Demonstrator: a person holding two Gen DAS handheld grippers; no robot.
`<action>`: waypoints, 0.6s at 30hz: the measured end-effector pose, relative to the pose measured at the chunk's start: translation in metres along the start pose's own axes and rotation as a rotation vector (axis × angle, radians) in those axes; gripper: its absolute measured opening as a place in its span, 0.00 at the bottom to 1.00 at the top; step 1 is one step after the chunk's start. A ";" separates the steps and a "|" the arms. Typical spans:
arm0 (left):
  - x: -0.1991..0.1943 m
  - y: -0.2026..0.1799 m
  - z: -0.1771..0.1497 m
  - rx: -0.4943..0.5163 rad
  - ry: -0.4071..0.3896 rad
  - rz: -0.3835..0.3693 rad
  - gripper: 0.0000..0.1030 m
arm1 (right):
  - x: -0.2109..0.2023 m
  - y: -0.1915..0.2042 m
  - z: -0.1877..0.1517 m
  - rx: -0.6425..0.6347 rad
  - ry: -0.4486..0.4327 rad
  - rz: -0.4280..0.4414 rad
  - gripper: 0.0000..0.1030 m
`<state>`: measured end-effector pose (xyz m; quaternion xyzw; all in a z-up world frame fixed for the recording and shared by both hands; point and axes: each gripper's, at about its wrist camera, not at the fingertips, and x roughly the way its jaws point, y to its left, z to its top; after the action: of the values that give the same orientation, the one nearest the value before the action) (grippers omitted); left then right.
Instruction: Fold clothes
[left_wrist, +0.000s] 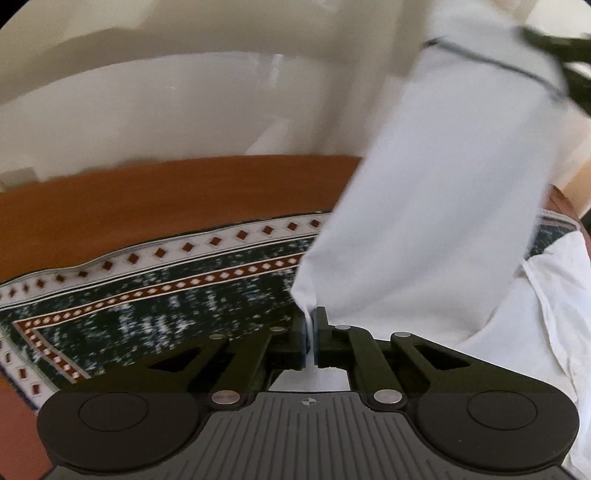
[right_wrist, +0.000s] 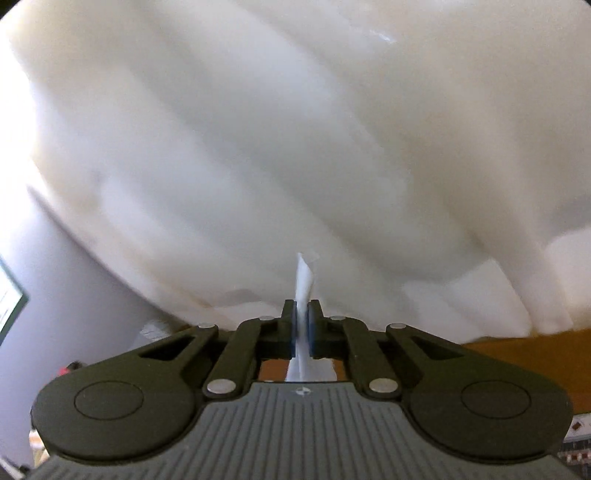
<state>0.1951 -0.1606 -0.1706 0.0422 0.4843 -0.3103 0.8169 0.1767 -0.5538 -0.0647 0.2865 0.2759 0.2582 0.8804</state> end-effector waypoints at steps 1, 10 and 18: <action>-0.003 0.001 -0.001 -0.010 -0.004 0.001 0.00 | -0.010 0.015 -0.004 -0.031 0.008 0.005 0.06; -0.050 -0.022 -0.029 0.083 -0.039 -0.001 0.00 | -0.081 0.110 -0.094 -0.109 0.107 0.040 0.06; -0.068 -0.033 -0.066 0.177 0.000 0.000 0.00 | -0.140 0.160 -0.182 -0.157 0.306 0.016 0.05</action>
<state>0.1034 -0.1309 -0.1419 0.1140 0.4548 -0.3520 0.8101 -0.0861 -0.4610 -0.0382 0.1764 0.3833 0.3266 0.8457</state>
